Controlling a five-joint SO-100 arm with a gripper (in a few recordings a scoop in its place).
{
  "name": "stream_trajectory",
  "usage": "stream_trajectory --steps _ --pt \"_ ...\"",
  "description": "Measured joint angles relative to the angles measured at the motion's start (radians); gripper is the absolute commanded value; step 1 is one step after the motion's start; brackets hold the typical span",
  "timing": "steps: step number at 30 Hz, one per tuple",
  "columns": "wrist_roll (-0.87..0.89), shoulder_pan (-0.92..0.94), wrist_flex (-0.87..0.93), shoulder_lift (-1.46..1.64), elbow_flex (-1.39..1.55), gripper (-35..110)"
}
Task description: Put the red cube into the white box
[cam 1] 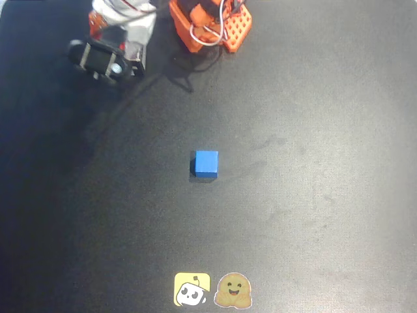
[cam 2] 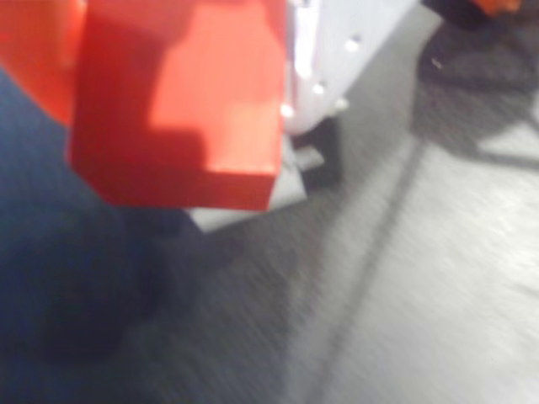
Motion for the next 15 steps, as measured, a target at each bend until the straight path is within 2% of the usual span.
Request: stream_trajectory --steps 8,15 --pt "-0.094 0.097 0.06 0.044 0.025 0" --pt "-0.087 0.117 0.123 0.163 0.054 0"
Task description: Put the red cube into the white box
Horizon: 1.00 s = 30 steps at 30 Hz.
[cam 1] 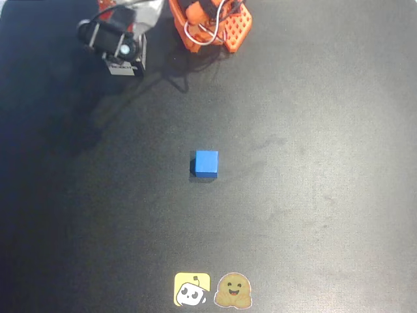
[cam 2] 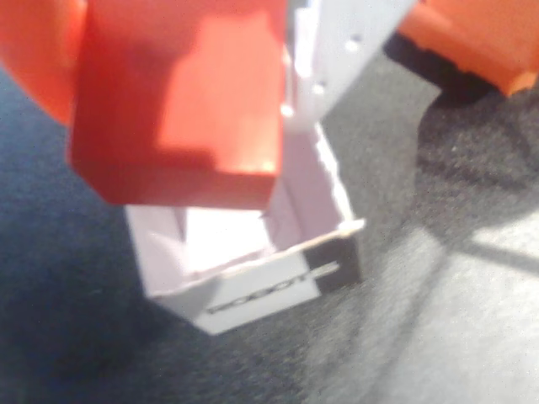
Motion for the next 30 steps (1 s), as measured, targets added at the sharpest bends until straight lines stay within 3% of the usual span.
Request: stream_trajectory --steps 19,30 --pt "0.017 0.015 -0.084 -0.054 0.11 0" --pt "-0.066 0.135 -0.155 -0.009 0.19 3"
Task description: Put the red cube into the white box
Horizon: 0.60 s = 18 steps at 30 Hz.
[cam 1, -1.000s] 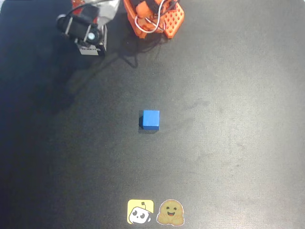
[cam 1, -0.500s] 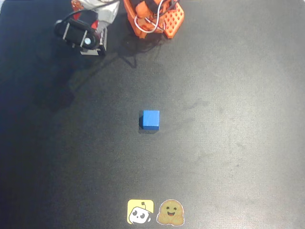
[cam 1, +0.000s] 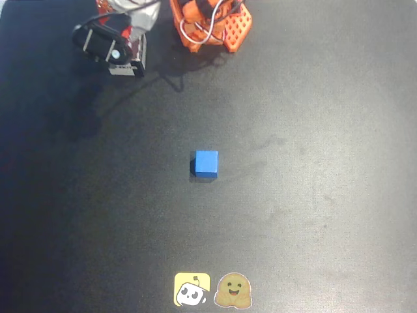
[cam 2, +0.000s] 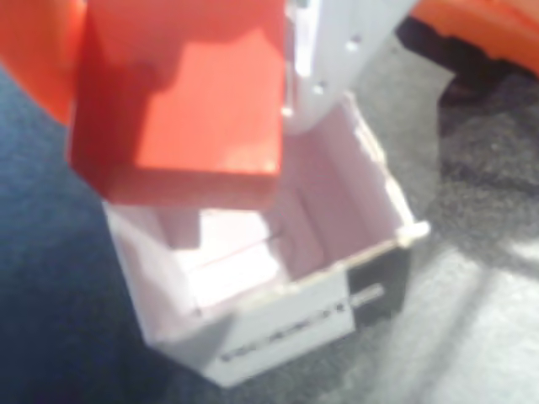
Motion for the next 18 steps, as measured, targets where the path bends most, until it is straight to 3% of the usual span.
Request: stream_trajectory --steps 13,18 --pt "-0.067 0.014 0.009 0.282 0.112 10" --pt "-0.107 0.025 -0.021 0.259 0.138 11"
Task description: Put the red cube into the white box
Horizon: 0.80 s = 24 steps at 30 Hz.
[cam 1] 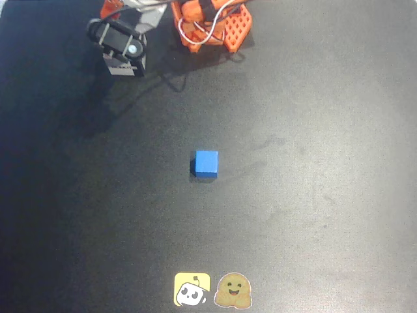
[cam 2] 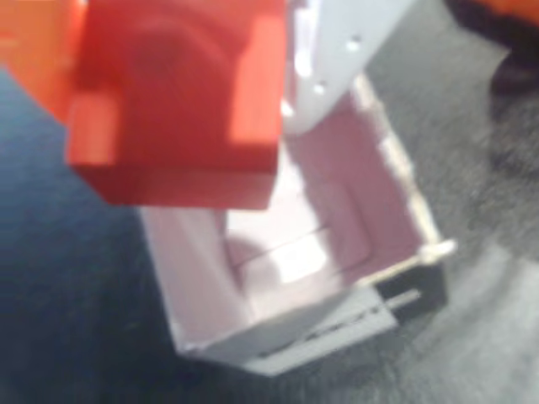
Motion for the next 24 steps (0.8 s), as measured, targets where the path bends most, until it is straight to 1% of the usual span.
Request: stream_trajectory --steps 4,15,19,22,24 --pt "-0.02 0.009 -0.031 -0.009 0.018 12" --pt "-0.044 0.021 -0.08 0.181 0.103 12" --pt "-0.029 0.023 -0.089 0.308 0.173 4" --pt "0.029 0.014 -0.089 0.331 0.207 0" --pt "0.032 -0.012 -0.091 0.334 0.215 0"
